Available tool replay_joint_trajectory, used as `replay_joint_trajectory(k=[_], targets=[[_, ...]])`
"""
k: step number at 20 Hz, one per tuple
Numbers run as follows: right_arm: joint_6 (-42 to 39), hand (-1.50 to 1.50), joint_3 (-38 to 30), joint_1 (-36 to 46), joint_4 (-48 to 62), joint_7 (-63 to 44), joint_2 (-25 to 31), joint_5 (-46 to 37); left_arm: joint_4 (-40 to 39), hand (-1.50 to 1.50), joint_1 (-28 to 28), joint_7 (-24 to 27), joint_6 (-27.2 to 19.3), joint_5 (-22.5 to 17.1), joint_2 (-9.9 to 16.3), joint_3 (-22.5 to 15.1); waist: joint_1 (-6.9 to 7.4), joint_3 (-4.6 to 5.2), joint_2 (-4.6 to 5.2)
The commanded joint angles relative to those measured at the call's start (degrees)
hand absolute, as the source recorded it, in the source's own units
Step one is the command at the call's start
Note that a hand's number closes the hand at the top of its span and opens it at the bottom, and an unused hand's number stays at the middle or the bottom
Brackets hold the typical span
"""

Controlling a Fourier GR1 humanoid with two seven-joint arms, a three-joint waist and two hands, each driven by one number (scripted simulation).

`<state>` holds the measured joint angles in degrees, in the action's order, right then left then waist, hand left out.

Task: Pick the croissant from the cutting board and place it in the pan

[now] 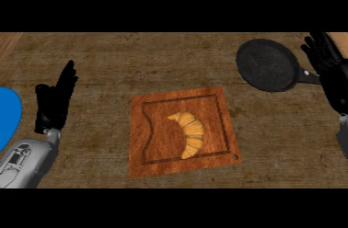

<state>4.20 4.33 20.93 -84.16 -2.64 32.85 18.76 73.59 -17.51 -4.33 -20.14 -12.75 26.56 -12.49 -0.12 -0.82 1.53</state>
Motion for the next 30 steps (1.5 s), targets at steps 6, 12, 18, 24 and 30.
replay_joint_trajectory(k=[6, 12, 18, 24, 30], targets=[[-27.0, 1.5, 20.8, 5.7, 1.2, 3.6, -10.3, 5.4, 4.9, 0.0, -5.0, 3.7, 2.1, -0.7, -3.2, -1.0, 9.43, 0.59, 0.43], [-22.1, -1.5, 15.8, 0.5, 8.8, 34.5, -3.9, -13.5, 5.0, 0.0, 0.2, 3.7, 3.0, -3.8, -3.2, 2.2, 1.06, 0.66, -1.27], [-31.3, -1.5, 11.4, 12.2, 14.6, 36.7, 4.9, -15.5, 7.7, 0.0, 1.4, 2.3, 2.9, -3.0, -3.6, 2.4, 1.01, 0.8, -1.39], [-37.6, -1.5, 15.2, 23.0, 9.5, 26.7, 10.4, -21.9, 6.5, 0.0, 3.2, 5.0, 4.8, -2.9, -3.2, 3.2, 1.03, 0.96, -1.59], [-39.9, -1.5, 13.3, 28.4, 6.2, 16.8, 3.7, -21.8, 11.7, 0.0, 6.1, 2.5, 3.7, -1.1, -4.7, 2.8, 0.77, 0.85, -1.73]])
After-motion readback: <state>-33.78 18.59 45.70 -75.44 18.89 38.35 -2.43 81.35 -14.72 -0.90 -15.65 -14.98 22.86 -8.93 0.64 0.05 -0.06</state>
